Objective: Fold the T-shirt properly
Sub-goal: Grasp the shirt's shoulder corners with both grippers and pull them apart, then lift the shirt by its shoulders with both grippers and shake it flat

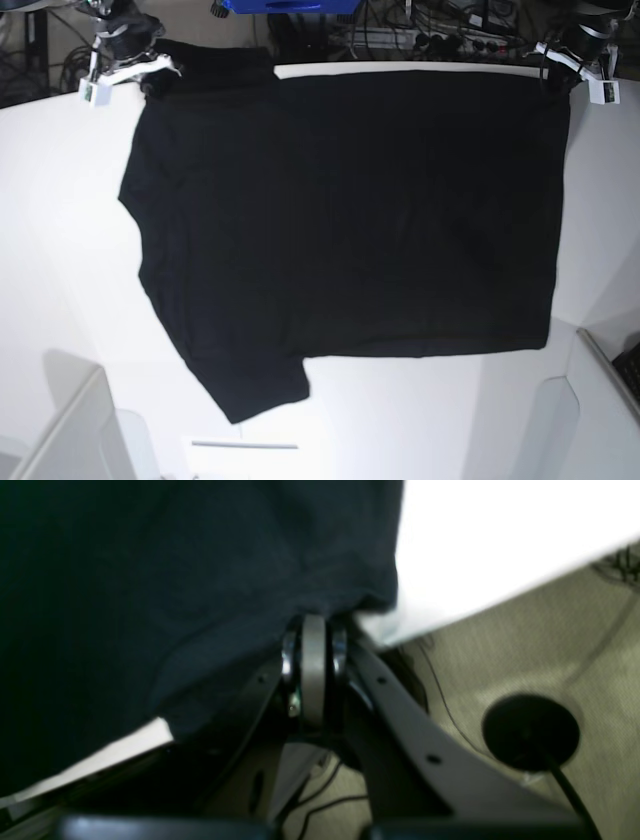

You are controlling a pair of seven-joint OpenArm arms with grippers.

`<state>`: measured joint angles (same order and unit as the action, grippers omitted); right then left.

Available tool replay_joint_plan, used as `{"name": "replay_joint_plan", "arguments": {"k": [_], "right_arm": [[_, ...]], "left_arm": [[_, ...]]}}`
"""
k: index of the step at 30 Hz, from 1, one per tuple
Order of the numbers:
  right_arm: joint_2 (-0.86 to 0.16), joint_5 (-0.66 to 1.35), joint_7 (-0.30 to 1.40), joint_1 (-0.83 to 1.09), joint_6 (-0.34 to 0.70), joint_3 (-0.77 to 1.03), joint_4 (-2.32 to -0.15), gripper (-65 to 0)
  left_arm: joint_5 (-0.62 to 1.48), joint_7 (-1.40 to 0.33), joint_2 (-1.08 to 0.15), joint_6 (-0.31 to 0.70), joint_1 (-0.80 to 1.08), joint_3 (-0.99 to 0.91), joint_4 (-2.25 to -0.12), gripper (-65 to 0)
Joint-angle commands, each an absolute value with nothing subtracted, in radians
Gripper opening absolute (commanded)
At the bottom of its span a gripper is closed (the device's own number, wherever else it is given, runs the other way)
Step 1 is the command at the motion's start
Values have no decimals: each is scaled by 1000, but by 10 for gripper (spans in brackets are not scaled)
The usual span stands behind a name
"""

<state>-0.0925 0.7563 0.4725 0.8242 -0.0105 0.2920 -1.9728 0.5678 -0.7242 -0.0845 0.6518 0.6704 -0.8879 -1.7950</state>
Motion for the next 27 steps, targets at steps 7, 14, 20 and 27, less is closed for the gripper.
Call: {"name": "replay_joint_plan", "arguments": {"k": [7,14,20,27], "right_arm": [[-96,766,460,803,-5,291,-2017,-650],[-96,768,460,750,-4,291,-2020,-650],[-102,837,460,707,-4,291,-2020,-650],[-139,900,461,641,-5,289,-2018,-650]], "left_arm": [[582,-713,-59,651,691,-900,-1929,-650],[647,-714,-58,645,659,-903,-1937,-650],[702,-714,-59,584,627,-901,-1939,-650],[699,-716,-59,576,584,-901,-1936,-650]]}}
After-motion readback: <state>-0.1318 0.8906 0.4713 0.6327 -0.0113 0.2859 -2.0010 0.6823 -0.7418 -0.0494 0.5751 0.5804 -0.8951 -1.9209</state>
